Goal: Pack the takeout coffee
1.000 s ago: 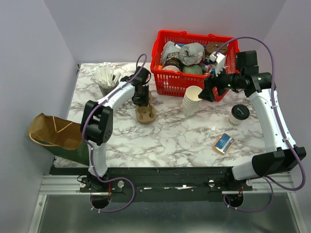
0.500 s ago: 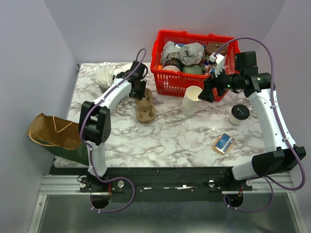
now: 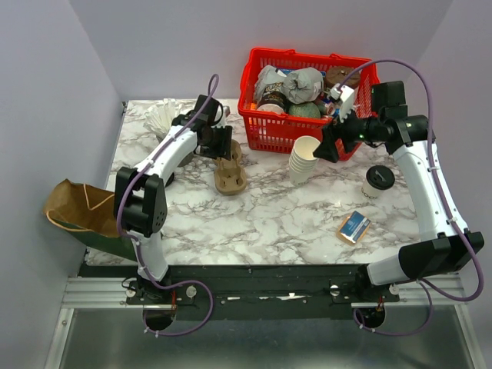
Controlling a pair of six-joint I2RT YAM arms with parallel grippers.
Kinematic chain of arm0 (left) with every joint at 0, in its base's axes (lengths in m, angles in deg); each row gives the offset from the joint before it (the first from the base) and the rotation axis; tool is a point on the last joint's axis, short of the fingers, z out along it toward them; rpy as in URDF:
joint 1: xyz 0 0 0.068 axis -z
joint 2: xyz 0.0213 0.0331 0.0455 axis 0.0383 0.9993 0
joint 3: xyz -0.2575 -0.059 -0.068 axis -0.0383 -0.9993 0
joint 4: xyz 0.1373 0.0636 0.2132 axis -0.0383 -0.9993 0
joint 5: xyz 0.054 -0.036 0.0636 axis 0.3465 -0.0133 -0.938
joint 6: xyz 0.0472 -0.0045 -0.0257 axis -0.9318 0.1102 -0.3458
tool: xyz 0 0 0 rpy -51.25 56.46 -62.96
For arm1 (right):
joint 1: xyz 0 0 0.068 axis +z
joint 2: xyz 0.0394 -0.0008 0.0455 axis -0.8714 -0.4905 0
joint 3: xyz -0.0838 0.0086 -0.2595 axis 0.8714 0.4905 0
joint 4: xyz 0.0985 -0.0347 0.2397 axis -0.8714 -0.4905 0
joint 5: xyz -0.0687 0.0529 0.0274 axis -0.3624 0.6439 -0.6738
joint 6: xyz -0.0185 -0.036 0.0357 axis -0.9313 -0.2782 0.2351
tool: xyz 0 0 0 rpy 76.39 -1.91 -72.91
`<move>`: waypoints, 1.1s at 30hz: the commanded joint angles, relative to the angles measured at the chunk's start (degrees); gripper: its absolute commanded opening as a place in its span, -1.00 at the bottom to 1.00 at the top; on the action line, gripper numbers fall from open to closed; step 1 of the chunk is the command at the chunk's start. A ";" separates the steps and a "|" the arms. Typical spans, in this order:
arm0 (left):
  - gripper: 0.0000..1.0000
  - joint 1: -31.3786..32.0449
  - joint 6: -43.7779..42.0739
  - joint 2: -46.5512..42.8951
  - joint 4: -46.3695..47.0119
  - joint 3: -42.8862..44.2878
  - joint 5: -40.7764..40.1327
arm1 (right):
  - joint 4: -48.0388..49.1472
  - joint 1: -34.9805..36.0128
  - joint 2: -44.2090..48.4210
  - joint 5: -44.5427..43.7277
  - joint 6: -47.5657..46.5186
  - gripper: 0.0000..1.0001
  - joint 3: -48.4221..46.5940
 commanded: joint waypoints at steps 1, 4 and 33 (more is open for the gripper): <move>0.29 -0.50 -4.01 -4.70 -0.50 -1.60 1.37 | 0.80 3.09 0.30 -0.85 -1.67 0.85 -1.68; 0.29 -0.59 -5.51 -6.73 -1.12 -3.97 -1.01 | 1.50 5.28 -1.10 0.46 -0.35 0.79 -4.75; 0.32 -2.44 -6.48 -1.03 3.19 -7.93 1.37 | 0.45 14.69 -7.52 -0.24 -1.14 0.79 -7.39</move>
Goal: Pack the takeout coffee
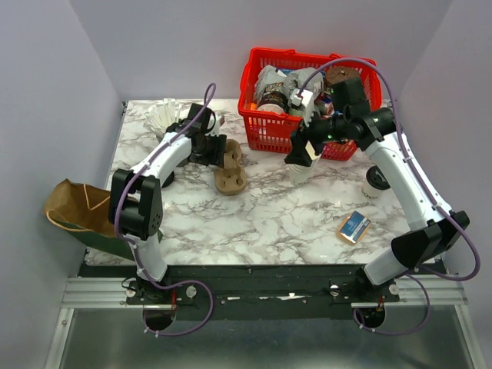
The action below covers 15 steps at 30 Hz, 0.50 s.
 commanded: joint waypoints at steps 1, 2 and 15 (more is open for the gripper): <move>0.32 -0.03 -1.23 1.97 -0.75 0.88 0.58 | 0.52 0.49 -1.30 -0.28 -0.24 0.79 -1.30; 0.33 0.05 -1.76 2.32 -1.36 0.97 0.57 | 0.52 0.31 -1.21 -0.37 -0.50 0.79 -1.30; 0.35 -3.98 -10.99 1.27 -4.27 0.09 -5.49 | 0.34 0.40 -1.91 -0.81 -1.82 0.80 -1.21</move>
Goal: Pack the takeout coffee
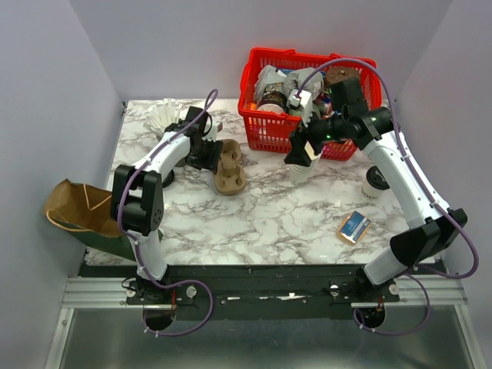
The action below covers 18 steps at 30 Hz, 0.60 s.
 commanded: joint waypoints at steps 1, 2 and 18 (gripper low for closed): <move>0.35 -3.57 -4.98 -1.77 -1.29 0.20 -5.25 | 0.34 0.44 -1.12 -0.72 -1.12 0.81 -1.30; 0.35 -4.10 -6.12 -1.95 -1.03 0.37 -5.61 | 0.34 0.36 -1.39 -0.63 -1.21 0.81 -1.47; 0.56 2.49 -2.62 -3.80 1.53 4.13 2.58 | -0.10 0.36 -1.66 -0.81 -1.83 0.81 -2.09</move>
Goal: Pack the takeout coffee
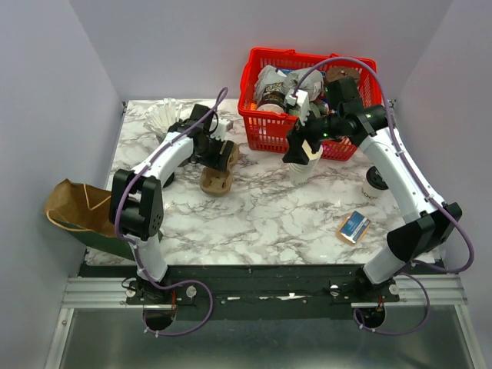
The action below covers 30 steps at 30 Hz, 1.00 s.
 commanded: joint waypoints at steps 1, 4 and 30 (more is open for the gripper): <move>0.54 1.26 4.39 0.31 0.93 5.15 -1.81 | 0.01 0.42 0.97 -0.94 -1.02 0.81 -0.58; 0.42 1.61 5.99 1.99 0.84 7.01 -3.56 | 0.01 0.42 1.85 -1.20 -1.11 0.81 0.12; 0.16 3.55 10.48 8.15 0.40 9.03 -9.63 | 0.01 0.33 4.84 -3.93 -2.78 0.83 2.59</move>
